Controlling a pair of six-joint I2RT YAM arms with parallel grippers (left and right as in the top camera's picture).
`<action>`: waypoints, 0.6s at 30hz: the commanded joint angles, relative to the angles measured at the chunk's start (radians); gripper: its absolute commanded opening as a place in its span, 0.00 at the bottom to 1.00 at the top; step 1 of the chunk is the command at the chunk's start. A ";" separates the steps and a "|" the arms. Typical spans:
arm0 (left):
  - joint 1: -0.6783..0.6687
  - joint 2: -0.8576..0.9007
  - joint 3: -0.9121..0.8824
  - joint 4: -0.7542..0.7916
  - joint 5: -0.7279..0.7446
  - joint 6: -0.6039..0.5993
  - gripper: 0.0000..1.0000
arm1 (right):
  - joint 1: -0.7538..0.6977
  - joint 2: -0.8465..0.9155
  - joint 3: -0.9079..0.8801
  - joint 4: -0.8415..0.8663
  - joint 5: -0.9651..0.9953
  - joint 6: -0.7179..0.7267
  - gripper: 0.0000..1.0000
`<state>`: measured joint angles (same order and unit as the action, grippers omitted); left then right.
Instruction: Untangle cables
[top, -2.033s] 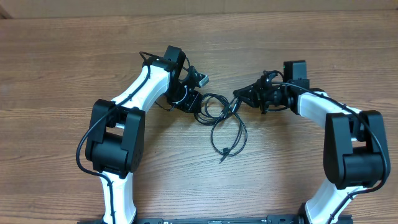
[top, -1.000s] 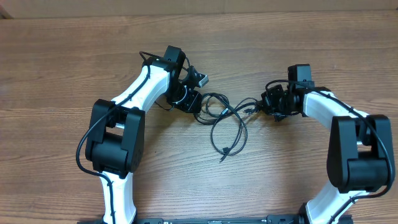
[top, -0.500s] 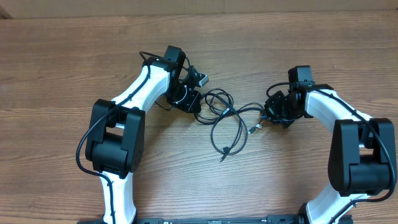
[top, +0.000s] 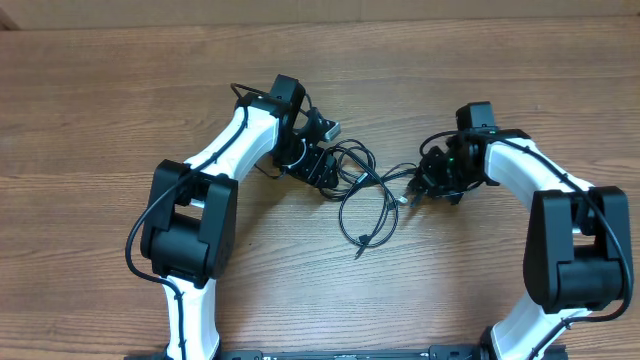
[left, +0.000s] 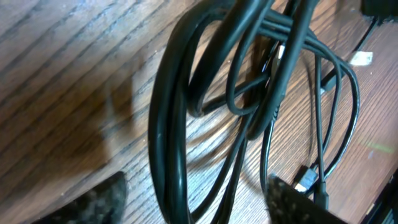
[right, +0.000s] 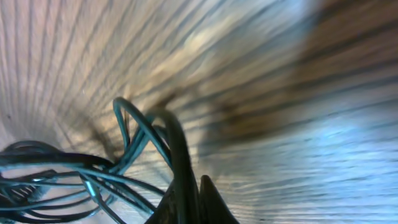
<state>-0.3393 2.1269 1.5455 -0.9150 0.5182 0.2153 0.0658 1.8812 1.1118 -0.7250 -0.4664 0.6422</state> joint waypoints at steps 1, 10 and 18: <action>-0.002 0.003 0.015 0.014 0.014 0.009 0.76 | 0.032 0.009 0.019 0.002 0.001 -0.023 0.04; -0.017 0.013 -0.006 0.121 0.063 -0.014 0.83 | 0.082 0.010 0.014 -0.001 0.001 -0.023 0.04; -0.059 0.033 -0.060 0.261 -0.039 -0.144 0.81 | 0.115 0.010 0.011 -0.022 0.001 -0.024 0.04</action>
<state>-0.3801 2.1326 1.5028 -0.6720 0.5373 0.1291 0.1596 1.8812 1.1118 -0.7460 -0.4641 0.6277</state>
